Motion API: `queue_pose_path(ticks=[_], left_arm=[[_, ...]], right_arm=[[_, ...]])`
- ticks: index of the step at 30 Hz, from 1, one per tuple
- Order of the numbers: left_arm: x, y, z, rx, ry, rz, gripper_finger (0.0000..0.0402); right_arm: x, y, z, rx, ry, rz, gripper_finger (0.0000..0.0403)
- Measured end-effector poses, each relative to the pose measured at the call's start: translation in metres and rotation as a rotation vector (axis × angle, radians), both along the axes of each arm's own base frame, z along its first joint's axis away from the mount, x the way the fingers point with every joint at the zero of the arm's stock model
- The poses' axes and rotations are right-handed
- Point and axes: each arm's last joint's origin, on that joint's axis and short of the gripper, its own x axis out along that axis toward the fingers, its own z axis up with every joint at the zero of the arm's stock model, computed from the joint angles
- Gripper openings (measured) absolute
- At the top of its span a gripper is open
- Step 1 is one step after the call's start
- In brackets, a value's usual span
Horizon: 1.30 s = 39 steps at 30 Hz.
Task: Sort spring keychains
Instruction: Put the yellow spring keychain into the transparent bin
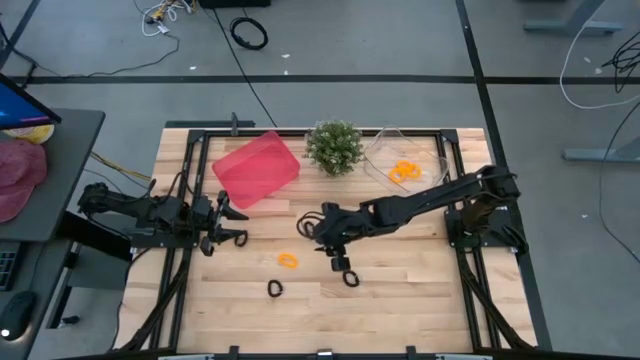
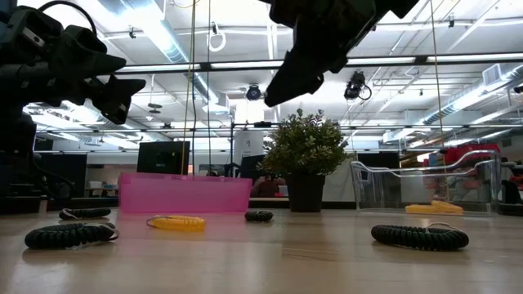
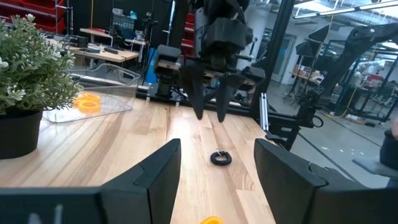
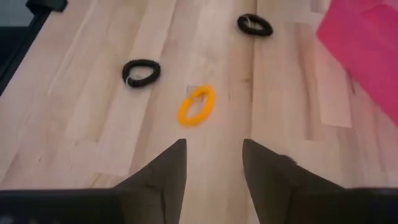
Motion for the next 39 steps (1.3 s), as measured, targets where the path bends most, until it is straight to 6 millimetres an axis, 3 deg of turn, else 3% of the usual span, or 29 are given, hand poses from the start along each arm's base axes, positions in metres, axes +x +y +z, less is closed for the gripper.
queue_pose_path(ticks=[18, 25, 30, 39], left_arm=[[0.000, 0.000, 0.000, 0.000, 0.000, 0.000, 0.0209], [0.000, 0.000, 0.000, 0.000, 0.000, 0.000, 0.0209], [0.000, 0.000, 0.000, 0.000, 0.000, 0.000, 0.0209], [0.000, 0.000, 0.000, 0.000, 0.000, 0.000, 0.0209]], right_arm=[[0.006, 0.019, 0.001, 0.050, -0.082, 0.018, 0.0160], [0.023, 0.024, -0.016, 0.019, -0.054, 0.059, 0.0160], [0.027, 0.026, 0.005, 0.023, -0.086, 0.064, 0.0160], [-0.007, 0.019, 0.030, -0.013, 0.065, 0.040, 0.0160]])
